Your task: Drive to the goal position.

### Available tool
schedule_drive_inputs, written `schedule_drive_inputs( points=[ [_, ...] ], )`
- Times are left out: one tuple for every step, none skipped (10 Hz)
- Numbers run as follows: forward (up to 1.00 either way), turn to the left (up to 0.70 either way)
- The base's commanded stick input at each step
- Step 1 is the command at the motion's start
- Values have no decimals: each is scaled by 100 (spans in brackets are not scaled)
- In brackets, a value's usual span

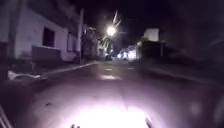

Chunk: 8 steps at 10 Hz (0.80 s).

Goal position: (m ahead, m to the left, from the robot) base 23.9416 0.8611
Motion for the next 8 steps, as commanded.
schedule_drive_inputs(
  points=[
    [100,0],
    [100,0],
    [100,0],
    [100,0],
    [100,-23],
    [100,-27],
    [100,-27],
    [100,-27]
  ],
)
